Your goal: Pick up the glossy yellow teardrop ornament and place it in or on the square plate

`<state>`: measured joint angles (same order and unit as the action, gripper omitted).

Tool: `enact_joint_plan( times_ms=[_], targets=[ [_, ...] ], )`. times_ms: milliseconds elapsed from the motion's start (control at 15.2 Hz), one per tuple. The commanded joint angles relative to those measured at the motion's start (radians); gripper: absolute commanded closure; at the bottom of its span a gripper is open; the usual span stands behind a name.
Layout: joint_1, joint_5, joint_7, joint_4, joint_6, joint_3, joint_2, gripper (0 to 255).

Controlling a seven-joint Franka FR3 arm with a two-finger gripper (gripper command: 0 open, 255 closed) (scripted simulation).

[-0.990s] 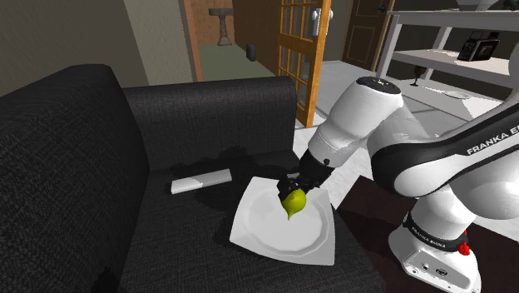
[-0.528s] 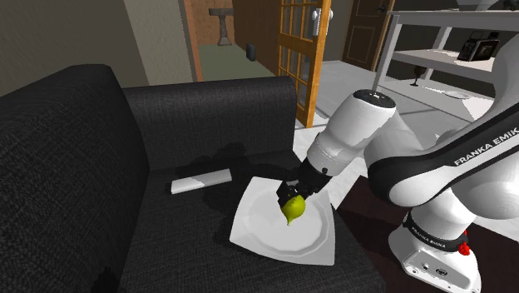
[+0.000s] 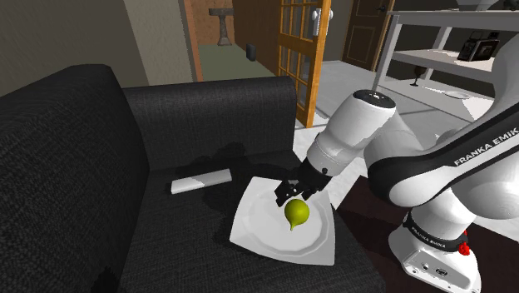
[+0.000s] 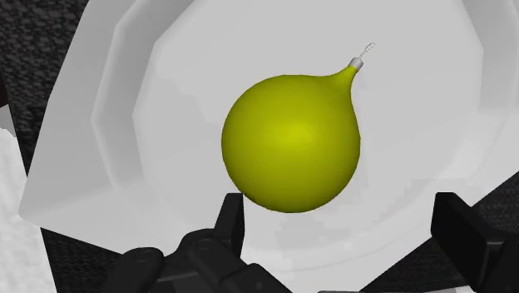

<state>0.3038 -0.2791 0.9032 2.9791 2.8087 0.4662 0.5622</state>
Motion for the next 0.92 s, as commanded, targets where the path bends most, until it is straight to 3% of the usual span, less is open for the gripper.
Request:
enact_joint_plan(
  times_ms=[0,66,330,858],
  targets=[
    [0.0,0.0,0.0,0.0,0.0,0.0,0.0,0],
    [0.0,0.0,0.0,0.0,0.0,0.0,0.0,0],
    [0.049,-0.005,-0.006,-0.008,-0.224,-0.049,0.214,0],
    [0.05,-0.005,-0.005,-0.008,-0.224,-0.05,0.214,0]
  ],
)
